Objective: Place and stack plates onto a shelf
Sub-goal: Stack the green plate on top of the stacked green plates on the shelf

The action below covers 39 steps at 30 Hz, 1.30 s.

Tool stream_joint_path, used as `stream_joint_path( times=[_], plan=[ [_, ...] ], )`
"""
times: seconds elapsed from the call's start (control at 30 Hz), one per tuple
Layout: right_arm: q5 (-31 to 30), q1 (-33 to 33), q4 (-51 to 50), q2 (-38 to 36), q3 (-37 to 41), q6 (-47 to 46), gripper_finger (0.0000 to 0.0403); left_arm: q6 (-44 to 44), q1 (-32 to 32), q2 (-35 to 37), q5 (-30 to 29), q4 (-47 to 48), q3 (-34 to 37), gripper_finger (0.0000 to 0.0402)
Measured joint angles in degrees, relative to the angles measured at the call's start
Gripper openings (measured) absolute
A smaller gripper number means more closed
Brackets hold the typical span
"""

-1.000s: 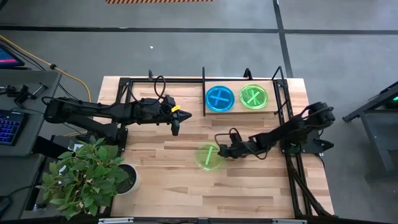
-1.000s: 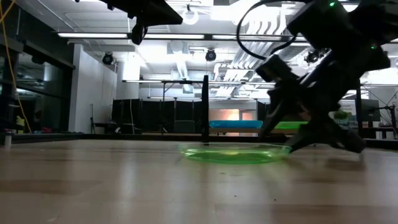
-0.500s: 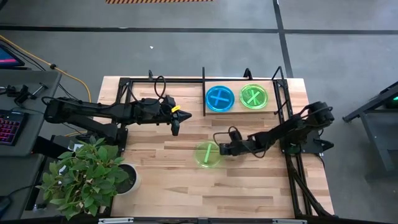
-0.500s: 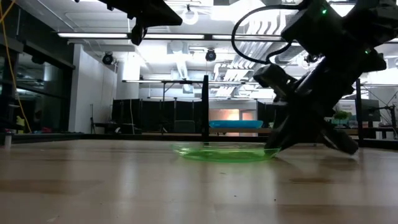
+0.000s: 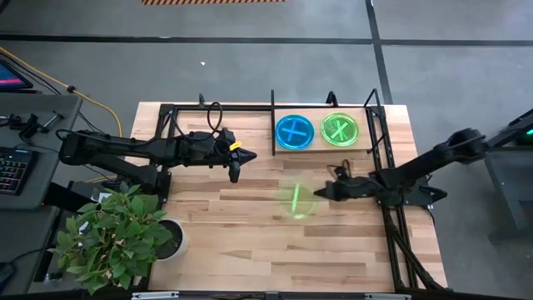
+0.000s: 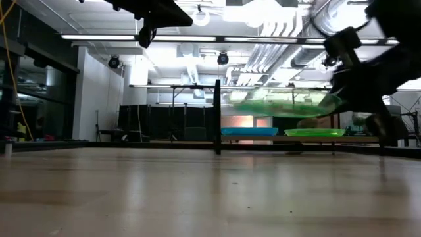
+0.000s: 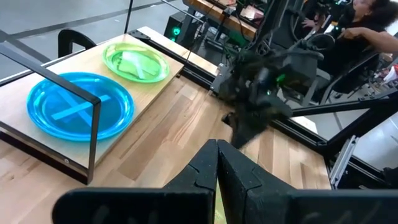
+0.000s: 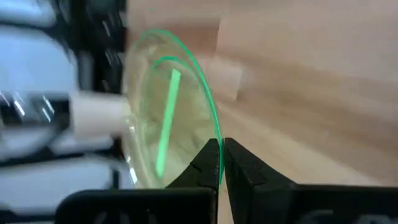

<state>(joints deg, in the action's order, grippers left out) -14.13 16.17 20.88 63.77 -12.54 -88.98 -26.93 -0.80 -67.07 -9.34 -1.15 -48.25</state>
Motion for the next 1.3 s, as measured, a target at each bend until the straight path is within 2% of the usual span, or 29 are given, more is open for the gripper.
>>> stream_joint_path(
  times=[0.2, 0.4, 0.47, 0.53, 0.67, 0.77, 0.9, 1.03, 1.3],
  plan=[
    [-21.9, 1.7, -5.6, -12.6, 5.4, -10.9, 0.0, -0.9, 0.0, 0.0, -0.3, 0.0, 0.0, 0.0],
    [-43.8, -3.1, -24.2, -18.2, 2.4, -25.6, 0.0, -0.9, 0.0, 0.0, -0.4, 0.0, 0.0, 0.0],
    [-48.6, -6.0, -30.9, -18.4, 0.4, -30.3, 0.0, -0.9, 0.0, 0.0, -0.4, 0.0, 0.0, 0.0],
    [-49.2, -9.7, -37.8, -18.4, -1.9, -33.6, 0.0, -0.9, 0.0, 0.0, -0.4, 0.0, 0.0, 0.0],
    [-45.9, -17.8, -51.4, -17.4, -6.5, -35.7, 0.0, -0.9, 0.0, 0.0, -0.4, 0.0, 0.0, 0.0],
    [-44.2, -23.6, -55.9, -16.1, -8.7, -35.7, 0.0, -0.9, 0.0, 0.0, -0.4, 0.0, 0.0, 0.0],
    [-39.6, -29.6, -57.5, -14.1, -10.0, -33.1, 0.0, -0.9, 0.0, 0.0, -0.4, 0.0, 0.0, 0.0],
    [-33.4, -32.1, -57.1, -11.6, -10.0, -29.3, 0.0, -0.9, 0.0, 0.0, -0.4, 0.0, 0.0, 0.0],
    [-31.9, -32.3, -53.7, -9.7, -10.0, -28.6, 0.0, -0.9, 0.0, 0.0, -0.4, 0.0, 0.0, 0.0]
  ],
)
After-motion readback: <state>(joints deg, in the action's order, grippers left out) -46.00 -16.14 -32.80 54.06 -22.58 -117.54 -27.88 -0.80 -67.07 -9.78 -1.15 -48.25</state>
